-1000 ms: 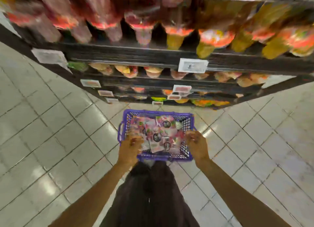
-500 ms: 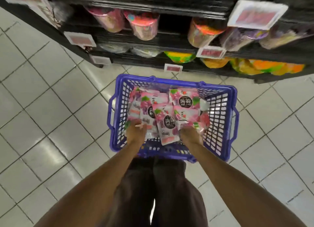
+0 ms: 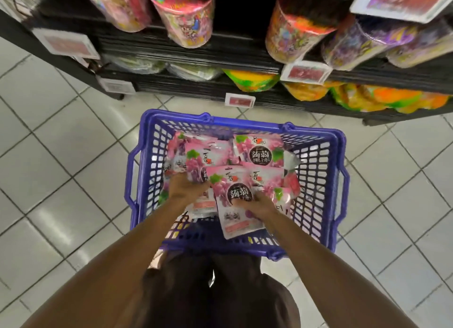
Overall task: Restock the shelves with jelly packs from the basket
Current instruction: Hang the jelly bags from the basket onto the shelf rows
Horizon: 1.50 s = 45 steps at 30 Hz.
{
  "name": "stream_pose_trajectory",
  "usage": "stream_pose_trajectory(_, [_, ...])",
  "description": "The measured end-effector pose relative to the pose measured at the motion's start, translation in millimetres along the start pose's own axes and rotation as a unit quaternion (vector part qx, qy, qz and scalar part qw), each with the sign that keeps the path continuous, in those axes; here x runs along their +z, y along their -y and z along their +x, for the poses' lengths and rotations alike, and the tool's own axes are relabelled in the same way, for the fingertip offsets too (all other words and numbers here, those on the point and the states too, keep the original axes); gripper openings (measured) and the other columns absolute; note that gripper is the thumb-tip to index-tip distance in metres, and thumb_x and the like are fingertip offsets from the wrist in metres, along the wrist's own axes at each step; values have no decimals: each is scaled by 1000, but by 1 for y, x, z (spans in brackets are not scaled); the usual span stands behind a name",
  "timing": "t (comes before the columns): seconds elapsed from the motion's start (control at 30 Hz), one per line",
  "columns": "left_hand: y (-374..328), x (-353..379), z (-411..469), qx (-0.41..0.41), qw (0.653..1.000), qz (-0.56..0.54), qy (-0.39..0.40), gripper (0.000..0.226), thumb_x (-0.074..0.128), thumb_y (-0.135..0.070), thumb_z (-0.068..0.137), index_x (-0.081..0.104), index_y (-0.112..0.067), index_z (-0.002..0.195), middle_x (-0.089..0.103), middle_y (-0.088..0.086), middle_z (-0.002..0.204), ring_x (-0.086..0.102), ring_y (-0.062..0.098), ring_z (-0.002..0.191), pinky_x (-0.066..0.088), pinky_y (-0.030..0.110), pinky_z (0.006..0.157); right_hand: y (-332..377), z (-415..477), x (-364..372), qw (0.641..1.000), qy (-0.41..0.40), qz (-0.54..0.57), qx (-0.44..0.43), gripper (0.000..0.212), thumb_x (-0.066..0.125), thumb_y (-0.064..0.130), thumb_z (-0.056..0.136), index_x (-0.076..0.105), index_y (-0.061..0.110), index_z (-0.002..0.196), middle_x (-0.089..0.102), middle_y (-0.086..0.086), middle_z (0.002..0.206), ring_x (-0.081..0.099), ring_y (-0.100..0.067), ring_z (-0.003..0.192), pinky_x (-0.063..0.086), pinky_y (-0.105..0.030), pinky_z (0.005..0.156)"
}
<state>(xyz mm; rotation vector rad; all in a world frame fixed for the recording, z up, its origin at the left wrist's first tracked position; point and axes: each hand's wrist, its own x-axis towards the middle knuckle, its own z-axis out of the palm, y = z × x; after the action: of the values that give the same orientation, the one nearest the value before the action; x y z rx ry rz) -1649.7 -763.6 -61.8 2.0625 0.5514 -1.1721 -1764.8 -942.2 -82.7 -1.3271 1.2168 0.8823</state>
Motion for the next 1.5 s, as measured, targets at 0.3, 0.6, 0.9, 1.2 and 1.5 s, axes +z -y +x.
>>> stream_pose_trajectory(0.3, [18,-13,-41,39,996,-71,38,31,78,-5,77,70,-14,106,73,11,103,69,26,95,58,42,86,-34,-32,-39,983,-109,138,44,39,90,20,67,64,3,91,64,-11,48,47,-13,28,36,-17,34])
stream_pose_trajectory(0.6, [13,-15,-75,-50,963,-233,122,6,64,-17,91,69,-13,92,76,10,90,74,21,75,60,36,71,-33,-74,-51,965,-83,248,-32,37,86,20,65,67,4,92,72,-9,61,64,-18,43,51,-25,42])
stream_pose_trajectory(0.9, [-92,-97,-201,-11,962,-260,79,39,73,-45,79,68,-16,105,68,9,93,61,26,81,51,43,81,49,-240,-74,926,-39,333,-175,44,86,19,62,73,7,102,76,-11,95,75,-25,81,58,-30,60])
stream_pose_trajectory(1.2, [-218,-209,-431,220,944,-203,141,53,96,-30,49,77,-15,96,77,7,92,74,20,86,56,29,64,135,-508,-137,880,-57,322,-345,41,76,17,72,59,-8,100,62,-17,68,59,-23,54,48,-26,51])
stream_pose_trajectory(1.5, [-340,-265,-608,448,865,-182,130,46,91,-39,53,77,-27,94,78,2,90,75,17,80,60,33,60,171,-715,-192,756,-89,361,-539,31,68,5,70,62,6,100,75,-4,81,72,-16,73,58,-25,62])
